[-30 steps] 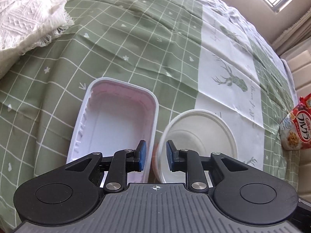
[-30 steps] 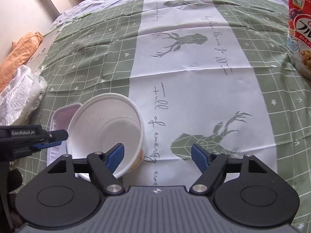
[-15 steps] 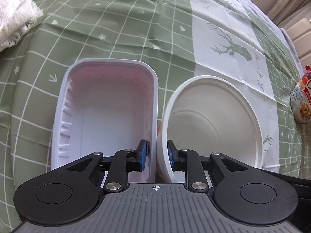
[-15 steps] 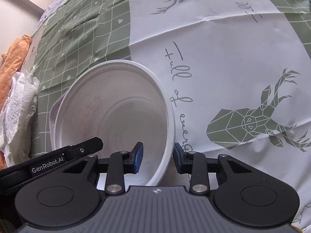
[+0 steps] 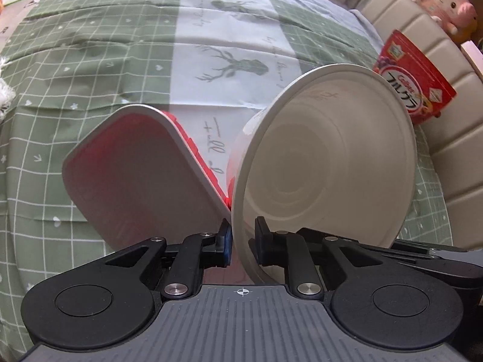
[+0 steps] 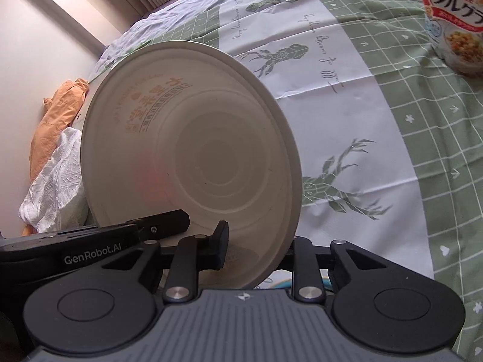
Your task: Organize plates and bowls
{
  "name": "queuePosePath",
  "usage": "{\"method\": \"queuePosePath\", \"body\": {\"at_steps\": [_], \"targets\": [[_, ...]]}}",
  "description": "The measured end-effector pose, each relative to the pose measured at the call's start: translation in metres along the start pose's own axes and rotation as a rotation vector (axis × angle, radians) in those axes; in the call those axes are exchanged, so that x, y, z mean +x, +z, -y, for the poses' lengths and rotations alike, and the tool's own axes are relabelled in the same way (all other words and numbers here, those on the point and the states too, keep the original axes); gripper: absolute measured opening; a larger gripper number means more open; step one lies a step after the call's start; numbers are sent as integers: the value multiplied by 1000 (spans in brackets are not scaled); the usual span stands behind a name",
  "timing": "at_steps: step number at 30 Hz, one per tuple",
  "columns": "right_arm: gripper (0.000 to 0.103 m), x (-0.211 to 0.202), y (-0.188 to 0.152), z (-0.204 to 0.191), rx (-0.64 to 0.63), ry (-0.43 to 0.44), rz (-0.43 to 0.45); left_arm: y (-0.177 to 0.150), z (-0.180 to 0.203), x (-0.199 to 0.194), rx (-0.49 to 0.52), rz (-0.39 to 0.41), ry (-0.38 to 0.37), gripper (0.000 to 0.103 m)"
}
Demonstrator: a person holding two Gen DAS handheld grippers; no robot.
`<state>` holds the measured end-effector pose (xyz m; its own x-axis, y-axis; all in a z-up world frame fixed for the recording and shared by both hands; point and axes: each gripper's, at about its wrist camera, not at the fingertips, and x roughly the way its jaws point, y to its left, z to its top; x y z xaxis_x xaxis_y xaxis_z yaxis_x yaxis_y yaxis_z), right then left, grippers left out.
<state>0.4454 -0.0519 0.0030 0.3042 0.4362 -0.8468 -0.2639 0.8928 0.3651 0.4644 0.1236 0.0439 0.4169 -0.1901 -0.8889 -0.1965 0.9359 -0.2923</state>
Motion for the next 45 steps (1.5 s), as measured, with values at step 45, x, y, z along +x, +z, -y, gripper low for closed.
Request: {"method": "queuePosePath", "body": {"at_steps": [45], "targets": [[19,153,50,10,97,-30,-145,51,-96,104,102,-61,7,24]]}}
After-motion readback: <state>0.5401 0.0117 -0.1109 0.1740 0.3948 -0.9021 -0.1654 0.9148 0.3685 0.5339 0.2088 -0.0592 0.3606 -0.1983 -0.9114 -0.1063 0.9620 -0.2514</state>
